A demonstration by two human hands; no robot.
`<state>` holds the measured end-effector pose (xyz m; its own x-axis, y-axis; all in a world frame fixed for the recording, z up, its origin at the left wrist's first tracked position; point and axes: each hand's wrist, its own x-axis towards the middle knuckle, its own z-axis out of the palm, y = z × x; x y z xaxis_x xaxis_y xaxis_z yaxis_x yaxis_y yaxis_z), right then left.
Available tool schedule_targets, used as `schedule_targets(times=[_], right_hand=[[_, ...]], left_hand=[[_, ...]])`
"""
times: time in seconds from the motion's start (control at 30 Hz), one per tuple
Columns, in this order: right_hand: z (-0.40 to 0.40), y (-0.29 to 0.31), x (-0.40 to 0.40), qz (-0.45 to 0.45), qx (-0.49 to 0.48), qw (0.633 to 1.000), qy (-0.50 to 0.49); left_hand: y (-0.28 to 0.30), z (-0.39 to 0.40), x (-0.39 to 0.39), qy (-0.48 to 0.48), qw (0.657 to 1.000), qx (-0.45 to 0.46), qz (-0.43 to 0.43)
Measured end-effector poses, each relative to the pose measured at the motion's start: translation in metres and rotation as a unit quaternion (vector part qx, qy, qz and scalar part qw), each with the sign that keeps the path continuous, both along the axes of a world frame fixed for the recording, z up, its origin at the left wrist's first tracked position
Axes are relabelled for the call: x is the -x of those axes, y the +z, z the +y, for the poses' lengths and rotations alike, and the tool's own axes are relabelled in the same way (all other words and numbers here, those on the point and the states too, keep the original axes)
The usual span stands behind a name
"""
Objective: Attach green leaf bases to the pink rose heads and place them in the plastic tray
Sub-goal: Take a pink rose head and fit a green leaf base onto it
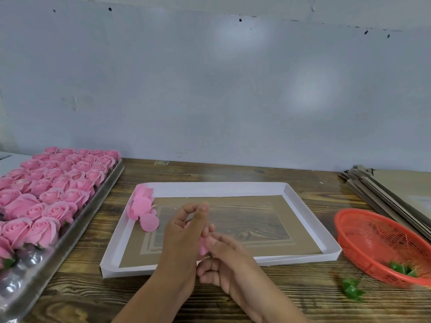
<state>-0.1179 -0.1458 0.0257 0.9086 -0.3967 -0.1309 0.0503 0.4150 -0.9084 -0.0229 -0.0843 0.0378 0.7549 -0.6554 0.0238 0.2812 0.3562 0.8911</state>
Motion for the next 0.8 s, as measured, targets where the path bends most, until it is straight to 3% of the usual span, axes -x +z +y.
schedule_targets(times=[0.13, 0.4, 0.7, 0.8], right_hand=[[-0.0013, -0.0023, 0.0011, 0.005, 0.046, 0.999, -0.025], [-0.0024, 0.005, 0.0062, 0.02, -0.108, 0.991, 0.074], [0.0001, -0.0025, -0.0002, 0.01, 0.043, 0.999, -0.017], [-0.0008, -0.0029, 0.0009, -0.008, 0.033, 0.999, -0.019]], left_hand=[[-0.001, -0.0005, 0.0025, 0.01, 1.0, -0.01, -0.007], [0.0046, 0.0027, 0.0015, -0.043, 0.998, 0.005, -0.048], [-0.0007, 0.0008, -0.0022, 0.0, 1.0, 0.0, 0.011], [0.001, 0.0039, -0.0013, -0.028, 0.999, -0.014, -0.012]])
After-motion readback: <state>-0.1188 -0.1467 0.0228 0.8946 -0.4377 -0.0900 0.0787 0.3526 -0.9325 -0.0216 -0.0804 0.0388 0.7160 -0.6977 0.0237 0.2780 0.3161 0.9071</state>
